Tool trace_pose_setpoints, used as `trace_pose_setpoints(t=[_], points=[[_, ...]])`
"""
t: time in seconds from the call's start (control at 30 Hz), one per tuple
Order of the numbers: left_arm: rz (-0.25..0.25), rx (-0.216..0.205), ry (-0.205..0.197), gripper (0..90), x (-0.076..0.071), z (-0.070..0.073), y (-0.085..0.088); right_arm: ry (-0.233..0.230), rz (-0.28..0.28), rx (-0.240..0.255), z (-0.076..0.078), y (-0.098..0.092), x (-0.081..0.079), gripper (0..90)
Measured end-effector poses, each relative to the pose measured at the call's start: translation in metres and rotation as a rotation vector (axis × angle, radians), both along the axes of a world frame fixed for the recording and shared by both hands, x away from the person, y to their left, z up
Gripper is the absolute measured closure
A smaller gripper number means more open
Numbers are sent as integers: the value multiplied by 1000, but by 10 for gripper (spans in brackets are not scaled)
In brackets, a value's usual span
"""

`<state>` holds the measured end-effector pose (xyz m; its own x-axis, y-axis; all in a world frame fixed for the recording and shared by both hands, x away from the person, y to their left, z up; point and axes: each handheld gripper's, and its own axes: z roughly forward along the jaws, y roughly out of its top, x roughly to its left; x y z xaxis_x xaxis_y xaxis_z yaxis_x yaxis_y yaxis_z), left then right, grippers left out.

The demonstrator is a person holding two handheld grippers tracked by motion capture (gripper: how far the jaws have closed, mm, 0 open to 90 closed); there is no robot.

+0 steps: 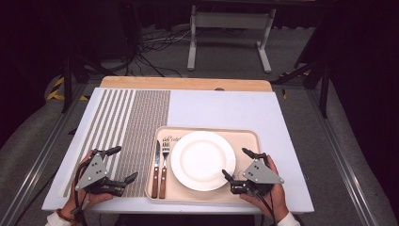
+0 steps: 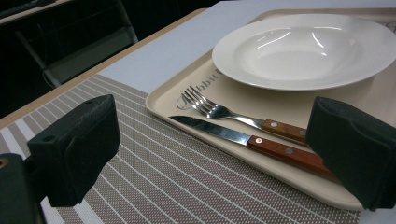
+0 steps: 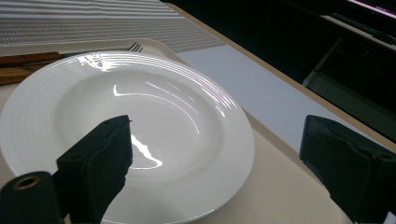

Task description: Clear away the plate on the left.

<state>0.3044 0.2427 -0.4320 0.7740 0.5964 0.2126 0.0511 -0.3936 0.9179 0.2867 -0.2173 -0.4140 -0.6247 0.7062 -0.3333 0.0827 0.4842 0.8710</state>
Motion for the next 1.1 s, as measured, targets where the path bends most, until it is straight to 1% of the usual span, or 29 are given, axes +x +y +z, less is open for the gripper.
trace_pose_setpoints(t=[0.03, 0.17, 0.2, 0.27, 0.3, 0.37, 0.4, 0.43, 0.53, 0.6, 0.63, 0.77, 0.8, 0.83, 0.9, 1.1], points=[[3, -8, 10, 41, 0, -1, 1, -1, 5, 1, 0, 0, 0, 105], [14, -12, 23, 38, -1, -2, 5, -1, 8, 7, 0, -1, -1, 103], [24, -11, 21, 36, -2, -3, 8, -3, 10, 8, 0, -1, -1, 103], [33, -23, 29, 33, -4, -3, 10, -6, 11, 7, 0, -1, -2, 103], [44, -24, 22, 32, -4, -4, 12, -8, 12, 6, 0, -2, -2, 102], [49, -50, 35, 32, -6, -5, 15, -9, 11, 8, 0, -2, -2, 102], [51, -69, 52, 32, -7, -6, 17, -9, 11, 11, 0, -2, -2, 102], [55, -67, 57, 32, -7, -7, 18, -9, 11, 12, 1, -2, -1, 101], [58, -67, 54, 30, -9, -7, 19, -8, 10, 10, 0, -2, -1, 94], [64, -69, 41, 30, -8, -6, 19, -8, 11, 7, 0, -1, -1, 94], [63, -63, 42, 30, -8, -5, 20, -9, 9, 7, 0, -1, -1, 94], [59, -61, 38, 30, -7, -5, 19, -9, 7, 5, 0, -2, -2, 94], [64, -72, 37, 30, -8, -5, 18, -9, 6, 5, 0, -1, -2, 94], [62, -69, 29, 30, -8, -4, 18, -8, 6, 5, 0, -1, -2, 94], [53, -77, 23, 30, -9, -4, 18, -9, 5, -3, 0, 0, -3, 94], [42, -84, 27, 31, -10, -3, 17, -17, 2, 2, 2, 2, -6, 94]])
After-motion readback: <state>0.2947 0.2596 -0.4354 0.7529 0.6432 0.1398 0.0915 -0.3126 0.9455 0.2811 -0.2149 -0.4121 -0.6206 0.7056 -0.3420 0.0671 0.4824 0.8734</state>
